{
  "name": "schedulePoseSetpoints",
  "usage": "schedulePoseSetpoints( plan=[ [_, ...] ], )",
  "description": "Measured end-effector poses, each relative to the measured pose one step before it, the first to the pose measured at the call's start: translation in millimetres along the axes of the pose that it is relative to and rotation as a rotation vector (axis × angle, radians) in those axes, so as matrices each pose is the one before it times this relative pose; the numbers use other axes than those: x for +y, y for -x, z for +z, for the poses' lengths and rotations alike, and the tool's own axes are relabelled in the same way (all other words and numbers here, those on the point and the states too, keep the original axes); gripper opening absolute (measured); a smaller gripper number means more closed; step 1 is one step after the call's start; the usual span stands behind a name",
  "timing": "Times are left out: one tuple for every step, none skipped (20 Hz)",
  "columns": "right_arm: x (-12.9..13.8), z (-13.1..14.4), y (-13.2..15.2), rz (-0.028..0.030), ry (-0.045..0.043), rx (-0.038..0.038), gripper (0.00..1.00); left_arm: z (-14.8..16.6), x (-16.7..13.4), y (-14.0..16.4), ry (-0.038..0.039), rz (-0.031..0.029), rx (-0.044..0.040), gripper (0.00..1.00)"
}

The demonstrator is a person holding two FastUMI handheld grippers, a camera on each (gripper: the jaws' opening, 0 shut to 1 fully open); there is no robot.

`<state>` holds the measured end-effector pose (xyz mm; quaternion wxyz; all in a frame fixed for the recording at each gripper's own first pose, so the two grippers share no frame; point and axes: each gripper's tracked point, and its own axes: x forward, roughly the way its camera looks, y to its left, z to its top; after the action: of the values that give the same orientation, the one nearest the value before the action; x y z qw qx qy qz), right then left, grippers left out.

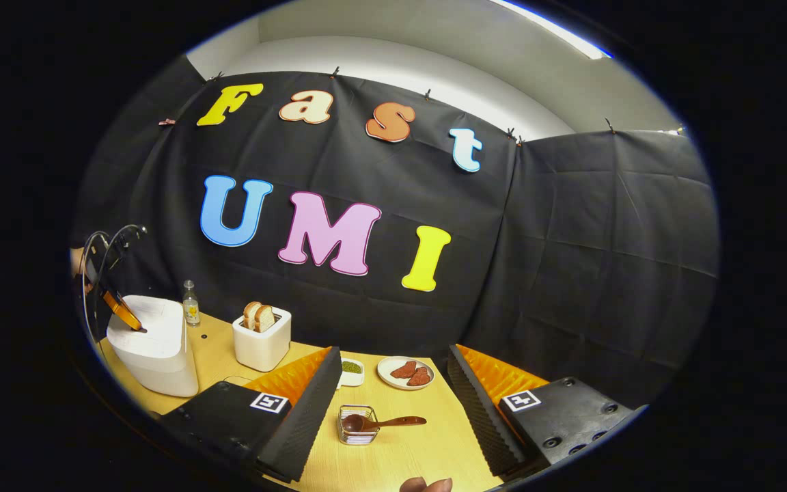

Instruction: Close the left gripper, press the button to open the rice cooker; take a wooden spoon from the chopstick holder with the right hand, scoop a spoonful of rice and pour it into the rice cooker, then put the wooden spoon back into the chopstick holder.

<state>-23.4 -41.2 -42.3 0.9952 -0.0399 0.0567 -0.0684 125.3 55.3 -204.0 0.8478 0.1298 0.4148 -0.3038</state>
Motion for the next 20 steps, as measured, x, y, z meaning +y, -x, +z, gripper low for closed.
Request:
schedulePoseSetpoints(
  plan=[
    [-0.82,-1.17,0.37,-0.00224,-0.00239,0.00466,0.97,-3.62,0.29,-1.45,-0.00816,-0.00077,0.02192,0.07],
    [-1.11,1.02,-0.02,-0.00337,-0.00237,0.00033,0.98,-4.03,0.37,4.60,0.00182,0.00494,0.02249,0.07],
    [0.00,0.03,0.82,-0.00117,-0.00040,0.00007,0.98,4.41,0.05,-3.78,-0.00691,0.00260,0.01043,0.08],
    [-0.82,1.00,1.45,-0.00180,0.00329,-0.00255,0.98,1.54,-0.30,1.60,-0.00112,0.01106,0.00745,0.08],
    [-1.60,2.58,2.80,-0.00353,0.00640,-0.00956,0.98,7.90,0.63,3.49,-0.00162,0.01893,-0.02936,0.08],
    [-1.69,2.18,2.44,-0.00359,0.00415,-0.00708,0.98,10.05,1.70,6.99,-0.00526,0.03019,-0.04815,0.08],
    [-1.42,-0.08,0.82,-0.00236,0.00058,-0.00354,0.98,12.85,2.77,9.34,-0.01174,0.03362,-0.06234,0.07],
    [-1.51,-1.14,1.78,-0.00267,-0.00127,0.00064,0.97,14.57,6.08,10.94,-0.02313,0.04851,-0.07690,0.08],
    [-0.64,-0.88,1.96,-0.00211,-0.00278,0.00283,0.97,12.72,10.53,10.14,-0.03016,0.06326,-0.07998,0.09],
    [-1.04,-1.27,1.00,-0.00169,-0.00265,0.00278,0.97,15.94,13.59,9.46,-0.02771,0.07392,-0.08179,0.10],
    [-0.57,0.90,1.36,-0.00315,-0.00216,0.00081,0.97,14.70,18.84,8.99,-0.01885,0.09660,-0.07511,0.10],
    [0.19,0.80,1.30,-0.00109,-0.00053,-0.00069,0.97,14.19,17.28,7.43,-0.00536,0.08342,-0.06014,0.24],
    [0.92,1.26,1.65,-0.00124,0.00241,-0.00278,0.97,10.79,12.68,6.13,0.01472,0.05468,-0.05011,0.29],
    [0.81,1.67,1.61,0.00133,0.00409,-0.00449,0.97,12.13,9.54,8.28,0.02989,0.03806,-0.04721,0.36],
    [2.84,2.23,1.05,0.00373,0.00521,-0.00571,0.97,7.94,8.67,12.73,0.02227,0.02912,-0.04848,0.41],
    [2.05,0.70,1.86,0.00329,0.00443,-0.00387,0.97,6.87,6.57,2.40,0.01298,0.01625,-0.04116,0.61],
    [4.16,1.07,1.02,0.00654,0.00221,-0.00190,0.97,1.40,1.24,8.87,0.00612,0.00805,-0.02167,0.81],
    [4.18,0.12,1.75,0.00674,0.00189,0.00002,0.97,-0.03,0.50,4.49,0.00039,0.00927,-0.01652,0.98],
    [4.28,-0.54,0.10,0.00877,0.00112,0.00056,0.97,2.57,1.99,3.18,-0.00326,0.01912,-0.02155,0.96],
    [4.48,-0.61,2.11,0.01180,-0.00109,0.00544,0.97,3.30,3.35,6.93,0.00094,0.02384,-0.02390,0.96]
  ],
)
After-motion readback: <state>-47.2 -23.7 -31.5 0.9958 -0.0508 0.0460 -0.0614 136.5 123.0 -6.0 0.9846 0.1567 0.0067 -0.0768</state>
